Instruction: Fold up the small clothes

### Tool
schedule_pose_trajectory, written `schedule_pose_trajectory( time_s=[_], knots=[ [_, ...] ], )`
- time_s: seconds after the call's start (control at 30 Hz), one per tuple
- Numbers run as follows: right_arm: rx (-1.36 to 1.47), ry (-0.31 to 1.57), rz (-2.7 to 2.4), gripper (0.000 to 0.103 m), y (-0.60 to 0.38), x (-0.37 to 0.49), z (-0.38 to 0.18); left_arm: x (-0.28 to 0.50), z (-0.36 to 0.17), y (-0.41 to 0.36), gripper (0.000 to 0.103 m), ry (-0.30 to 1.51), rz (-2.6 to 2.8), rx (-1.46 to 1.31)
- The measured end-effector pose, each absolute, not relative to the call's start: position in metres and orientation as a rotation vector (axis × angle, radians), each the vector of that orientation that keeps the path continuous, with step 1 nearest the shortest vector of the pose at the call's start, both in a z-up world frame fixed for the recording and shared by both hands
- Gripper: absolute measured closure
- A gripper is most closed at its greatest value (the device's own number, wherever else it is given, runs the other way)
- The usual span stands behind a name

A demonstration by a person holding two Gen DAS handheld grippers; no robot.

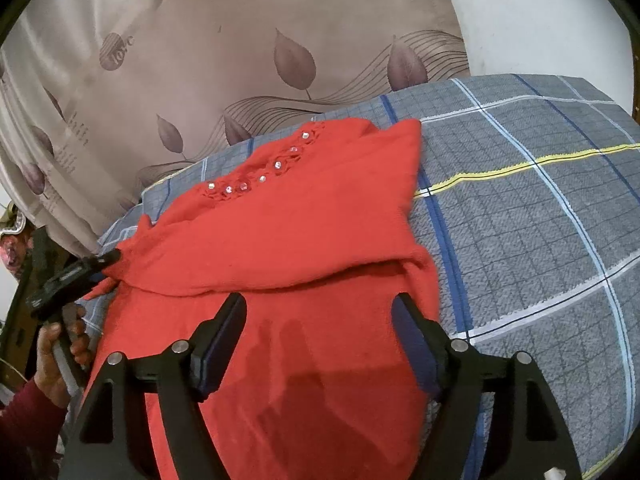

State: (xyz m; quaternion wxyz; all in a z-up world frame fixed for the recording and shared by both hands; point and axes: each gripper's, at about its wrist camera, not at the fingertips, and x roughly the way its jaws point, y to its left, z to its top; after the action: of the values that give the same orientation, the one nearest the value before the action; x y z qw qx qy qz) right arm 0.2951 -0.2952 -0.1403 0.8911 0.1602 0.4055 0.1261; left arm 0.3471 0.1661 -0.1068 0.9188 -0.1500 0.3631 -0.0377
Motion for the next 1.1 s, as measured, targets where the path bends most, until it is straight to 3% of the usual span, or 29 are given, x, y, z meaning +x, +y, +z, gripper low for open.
schedule_pose_trajectory(
  time_s=[0.1,0.33,0.6,0.77,0.97,1.1],
  knots=[
    [0.332,0.842,0.260,0.028,-0.295,0.295,-0.140,0.328,-0.091,0.198,0.018,0.695,-0.019,-0.320],
    [0.319,0.844,0.257,0.023,-0.294,0.298,-0.141,0.276,-0.082,0.310,0.019,0.650,0.133,-0.445],
    [0.321,0.847,0.259,0.020,-0.295,0.299,-0.142,0.252,-0.094,0.363,0.019,0.634,0.211,-0.519],
    [0.307,0.849,0.251,0.019,-0.293,0.300,-0.142,0.262,-0.101,0.387,0.019,0.659,0.209,-0.574],
    [0.284,0.854,0.242,0.017,-0.290,0.300,-0.142,0.299,-0.103,0.374,0.019,0.766,0.214,-0.354],
    [0.279,0.853,0.239,0.017,-0.289,0.299,-0.142,0.320,-0.115,0.405,0.019,0.785,0.198,-0.539]
  ],
)
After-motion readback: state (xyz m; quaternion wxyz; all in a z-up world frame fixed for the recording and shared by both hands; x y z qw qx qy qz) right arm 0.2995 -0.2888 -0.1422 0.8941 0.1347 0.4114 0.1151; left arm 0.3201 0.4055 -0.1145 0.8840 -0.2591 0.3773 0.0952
